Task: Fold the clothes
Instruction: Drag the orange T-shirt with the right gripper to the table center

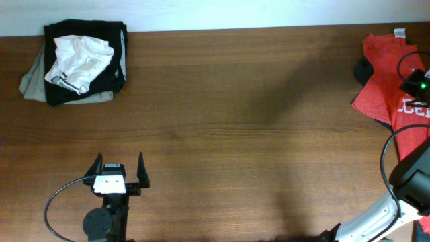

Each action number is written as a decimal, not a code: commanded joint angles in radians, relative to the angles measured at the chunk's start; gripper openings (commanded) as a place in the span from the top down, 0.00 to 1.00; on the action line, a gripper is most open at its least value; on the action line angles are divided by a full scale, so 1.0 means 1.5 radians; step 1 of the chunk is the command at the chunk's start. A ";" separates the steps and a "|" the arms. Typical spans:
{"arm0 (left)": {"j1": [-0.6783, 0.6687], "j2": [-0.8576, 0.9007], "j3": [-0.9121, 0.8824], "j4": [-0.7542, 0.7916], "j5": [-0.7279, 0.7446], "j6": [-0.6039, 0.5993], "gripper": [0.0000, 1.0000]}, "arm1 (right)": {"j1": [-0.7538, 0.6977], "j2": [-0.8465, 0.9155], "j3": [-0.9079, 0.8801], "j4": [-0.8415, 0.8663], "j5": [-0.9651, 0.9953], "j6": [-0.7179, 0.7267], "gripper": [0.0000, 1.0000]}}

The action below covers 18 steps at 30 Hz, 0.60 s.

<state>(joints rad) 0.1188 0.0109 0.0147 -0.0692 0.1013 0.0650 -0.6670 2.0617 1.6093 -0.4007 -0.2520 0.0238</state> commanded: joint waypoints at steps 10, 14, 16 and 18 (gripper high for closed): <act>-0.002 -0.003 -0.004 0.000 0.003 0.013 0.01 | 0.294 -0.008 0.010 0.021 -0.133 0.078 0.96; -0.002 -0.003 -0.004 0.000 0.003 0.013 0.01 | 0.458 -0.008 0.018 0.016 -0.135 0.078 0.96; -0.002 -0.003 -0.004 0.000 0.003 0.013 0.01 | 0.533 -0.008 0.020 0.013 -0.135 0.078 0.96; -0.002 -0.003 -0.004 0.000 0.003 0.013 0.01 | 0.615 -0.008 0.020 0.014 -0.134 0.099 0.96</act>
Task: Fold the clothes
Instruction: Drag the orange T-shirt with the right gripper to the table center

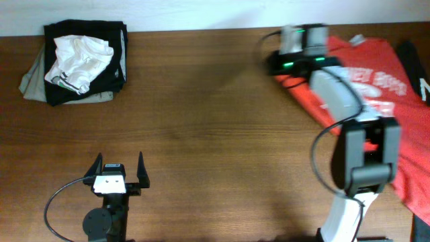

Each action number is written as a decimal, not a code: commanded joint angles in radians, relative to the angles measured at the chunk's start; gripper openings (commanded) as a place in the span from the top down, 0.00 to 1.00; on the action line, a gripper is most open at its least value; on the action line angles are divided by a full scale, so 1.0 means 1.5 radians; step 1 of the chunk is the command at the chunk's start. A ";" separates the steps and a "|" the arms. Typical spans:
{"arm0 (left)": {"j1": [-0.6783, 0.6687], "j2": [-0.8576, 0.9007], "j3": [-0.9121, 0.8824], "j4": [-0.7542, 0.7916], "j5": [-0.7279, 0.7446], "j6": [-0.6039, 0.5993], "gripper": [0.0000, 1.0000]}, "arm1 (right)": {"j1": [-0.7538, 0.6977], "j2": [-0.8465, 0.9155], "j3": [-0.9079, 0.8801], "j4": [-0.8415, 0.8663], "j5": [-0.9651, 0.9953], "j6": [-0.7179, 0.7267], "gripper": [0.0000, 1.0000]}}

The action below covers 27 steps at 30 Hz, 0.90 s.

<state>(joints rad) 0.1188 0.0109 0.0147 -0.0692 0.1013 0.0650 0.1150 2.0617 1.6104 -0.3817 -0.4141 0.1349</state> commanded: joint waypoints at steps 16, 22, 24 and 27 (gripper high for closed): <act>-0.002 -0.003 -0.004 0.000 0.003 0.013 0.01 | 0.374 -0.009 0.070 0.022 0.060 0.112 0.27; -0.002 -0.003 -0.004 0.000 0.003 0.013 0.01 | 0.214 -0.009 0.217 -0.257 0.117 0.108 0.01; -0.002 -0.003 -0.004 0.000 0.003 0.013 0.01 | 0.137 -0.009 0.237 -0.329 0.117 0.108 0.01; -0.002 -0.003 -0.004 0.000 0.003 0.013 0.01 | 0.038 -0.005 0.234 -0.424 0.117 0.108 0.01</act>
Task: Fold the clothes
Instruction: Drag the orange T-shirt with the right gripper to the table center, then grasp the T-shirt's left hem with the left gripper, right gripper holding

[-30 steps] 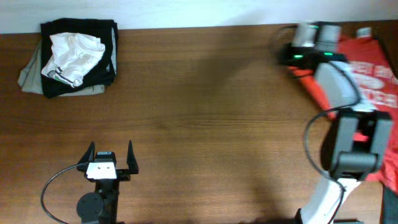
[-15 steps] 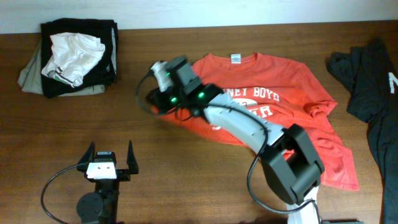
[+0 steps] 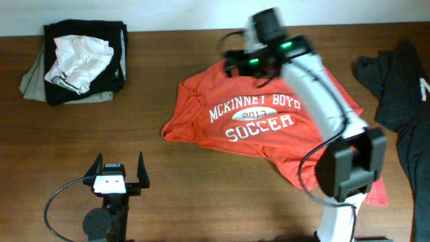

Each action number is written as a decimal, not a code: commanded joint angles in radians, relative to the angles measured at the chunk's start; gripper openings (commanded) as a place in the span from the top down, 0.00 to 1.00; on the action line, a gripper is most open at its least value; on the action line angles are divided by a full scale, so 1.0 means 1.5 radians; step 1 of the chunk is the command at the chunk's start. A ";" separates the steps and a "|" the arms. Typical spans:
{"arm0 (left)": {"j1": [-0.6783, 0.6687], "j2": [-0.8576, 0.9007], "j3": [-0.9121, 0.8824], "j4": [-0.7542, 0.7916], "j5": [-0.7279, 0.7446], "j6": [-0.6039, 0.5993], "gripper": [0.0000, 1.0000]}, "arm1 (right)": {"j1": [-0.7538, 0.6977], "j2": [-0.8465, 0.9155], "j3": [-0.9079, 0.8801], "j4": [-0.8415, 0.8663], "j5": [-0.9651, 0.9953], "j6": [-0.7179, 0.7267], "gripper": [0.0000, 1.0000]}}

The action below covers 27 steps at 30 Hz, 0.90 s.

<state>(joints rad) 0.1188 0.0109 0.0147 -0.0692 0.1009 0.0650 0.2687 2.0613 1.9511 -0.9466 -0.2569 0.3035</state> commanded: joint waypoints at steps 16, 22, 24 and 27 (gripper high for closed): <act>-0.002 -0.003 -0.004 0.002 0.006 0.013 0.01 | -0.207 -0.197 -0.080 -0.317 0.050 0.066 0.01; -0.002 -0.003 -0.004 0.096 0.206 -0.089 0.01 | -0.138 -0.421 -0.473 -0.065 0.035 0.193 0.01; -0.002 0.001 0.006 0.153 0.229 -0.103 0.01 | -0.123 -0.471 -0.604 0.070 -0.033 0.215 0.01; -0.002 0.045 0.065 0.177 0.262 -0.103 0.01 | -0.108 -0.477 -0.722 0.226 -0.092 0.243 0.01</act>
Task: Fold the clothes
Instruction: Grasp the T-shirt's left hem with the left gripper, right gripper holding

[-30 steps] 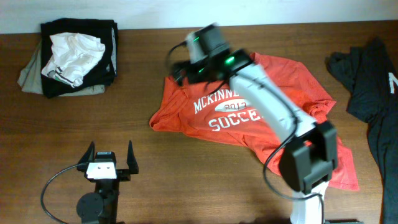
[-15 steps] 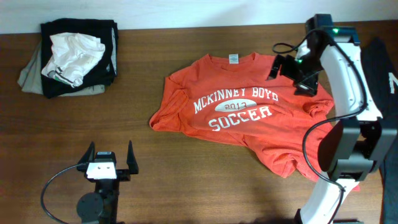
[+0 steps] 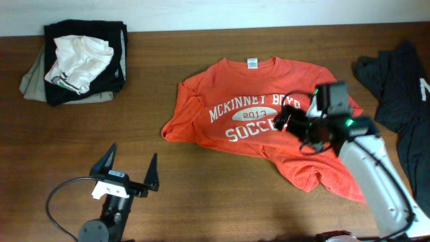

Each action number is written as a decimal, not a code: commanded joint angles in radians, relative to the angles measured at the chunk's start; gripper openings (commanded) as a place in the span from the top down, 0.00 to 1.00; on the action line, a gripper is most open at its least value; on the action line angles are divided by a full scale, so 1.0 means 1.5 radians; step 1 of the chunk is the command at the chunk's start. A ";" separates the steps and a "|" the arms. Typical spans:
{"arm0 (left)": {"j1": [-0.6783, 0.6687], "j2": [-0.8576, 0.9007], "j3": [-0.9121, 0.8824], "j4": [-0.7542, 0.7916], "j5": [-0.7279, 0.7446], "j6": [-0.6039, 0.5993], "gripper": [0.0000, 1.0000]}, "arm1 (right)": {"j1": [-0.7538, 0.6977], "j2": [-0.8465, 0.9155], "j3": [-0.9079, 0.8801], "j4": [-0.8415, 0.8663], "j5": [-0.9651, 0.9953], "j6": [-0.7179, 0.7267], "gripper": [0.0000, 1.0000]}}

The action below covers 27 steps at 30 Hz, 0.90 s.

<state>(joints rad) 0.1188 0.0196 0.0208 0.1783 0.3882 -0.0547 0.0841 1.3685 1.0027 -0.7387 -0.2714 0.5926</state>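
A red-orange T-shirt [image 3: 269,111] printed "McKinney Boys 2013 Soccer" lies face up in the middle of the table, collar toward the far edge. Its lower right part is rumpled near the front. My right gripper [image 3: 285,122] hovers over the shirt's right half, beside the print. Its fingers look open, with no cloth lifted between them. My left gripper [image 3: 131,171] stands open near the front left. It is off the shirt and holds nothing.
A stack of folded clothes [image 3: 77,60], black, white and grey, sits at the far left corner. A dark garment [image 3: 400,87] lies heaped at the right edge. Bare brown table [image 3: 201,195] lies between the left gripper and the shirt.
The right gripper has let go of the shirt's collar and moved from the far side to over the shirt's right half. The collar now lies flat. The left gripper has shifted slightly right and tilted.
At first the shirt was bunched at the far right edge near the right arm. Then the right gripper held it at the far middle-right, then further left with the print showing. Now the shirt lies spread in the middle and has been let go.
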 commanded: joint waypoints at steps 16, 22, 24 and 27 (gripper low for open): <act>-0.119 0.953 0.755 -0.323 0.240 0.005 0.01 | 0.037 -0.013 -0.182 0.253 0.023 0.062 0.01; -0.211 1.044 0.802 -0.384 -0.007 0.014 0.01 | 0.037 -0.013 -0.182 0.234 0.072 0.062 0.01; -0.225 1.065 0.803 -0.366 -0.020 0.015 0.01 | 0.037 -0.012 -0.182 0.233 0.072 0.062 0.01; -0.271 1.090 0.803 -0.365 -0.200 0.014 0.01 | 0.037 -0.010 -0.182 0.235 0.072 0.062 0.01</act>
<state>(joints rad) -0.2264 1.6176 1.1999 -0.3740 0.3824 -0.0456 0.1329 1.3582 0.7326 -0.3885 -0.1905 0.6811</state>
